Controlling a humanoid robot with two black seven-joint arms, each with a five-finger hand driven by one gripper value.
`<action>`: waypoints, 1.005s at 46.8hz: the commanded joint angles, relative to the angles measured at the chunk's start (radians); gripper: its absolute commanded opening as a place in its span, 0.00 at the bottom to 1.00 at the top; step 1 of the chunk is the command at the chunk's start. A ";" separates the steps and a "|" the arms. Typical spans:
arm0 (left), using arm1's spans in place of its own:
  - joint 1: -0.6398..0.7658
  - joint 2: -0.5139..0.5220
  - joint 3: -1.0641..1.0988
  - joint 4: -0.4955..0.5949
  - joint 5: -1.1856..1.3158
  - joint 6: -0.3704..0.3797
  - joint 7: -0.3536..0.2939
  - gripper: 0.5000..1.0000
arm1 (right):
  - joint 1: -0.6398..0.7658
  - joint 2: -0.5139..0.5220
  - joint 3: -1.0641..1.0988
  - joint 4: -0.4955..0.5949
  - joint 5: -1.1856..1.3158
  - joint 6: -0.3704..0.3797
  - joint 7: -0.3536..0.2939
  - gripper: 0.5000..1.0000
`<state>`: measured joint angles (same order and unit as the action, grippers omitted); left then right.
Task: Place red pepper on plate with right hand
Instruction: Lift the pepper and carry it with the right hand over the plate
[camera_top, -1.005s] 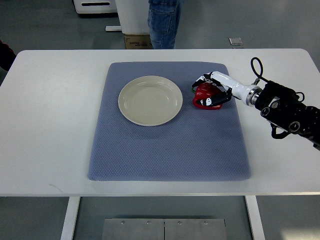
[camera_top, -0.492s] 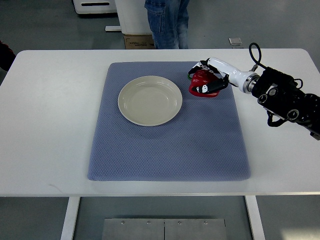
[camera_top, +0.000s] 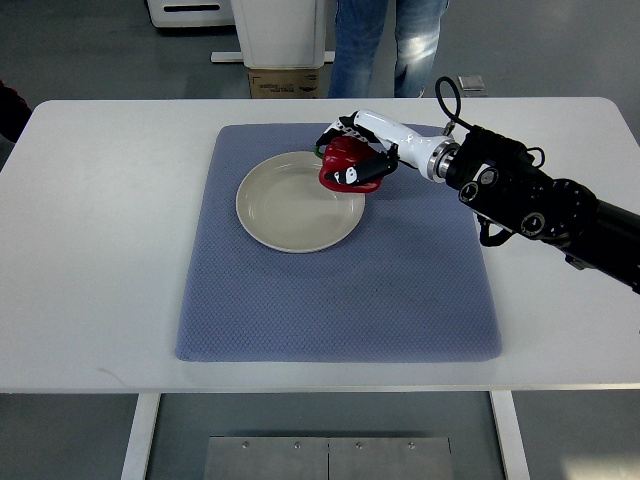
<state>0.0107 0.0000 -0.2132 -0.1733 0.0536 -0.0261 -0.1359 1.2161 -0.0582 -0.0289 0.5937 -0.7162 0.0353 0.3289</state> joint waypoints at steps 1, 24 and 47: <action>0.000 0.000 0.000 -0.002 0.000 0.001 -0.001 1.00 | 0.013 0.026 0.000 0.000 0.000 0.000 -0.002 0.00; 0.000 0.000 0.000 0.000 0.000 0.000 0.001 1.00 | 0.049 0.058 0.000 0.055 0.009 0.000 -0.011 0.00; 0.000 0.000 0.000 0.000 0.000 0.000 -0.001 1.00 | 0.028 0.058 -0.003 0.097 0.007 0.003 -0.004 0.00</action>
<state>0.0101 0.0000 -0.2132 -0.1734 0.0536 -0.0261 -0.1363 1.2514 -0.0001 -0.0308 0.6895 -0.7087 0.0369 0.3255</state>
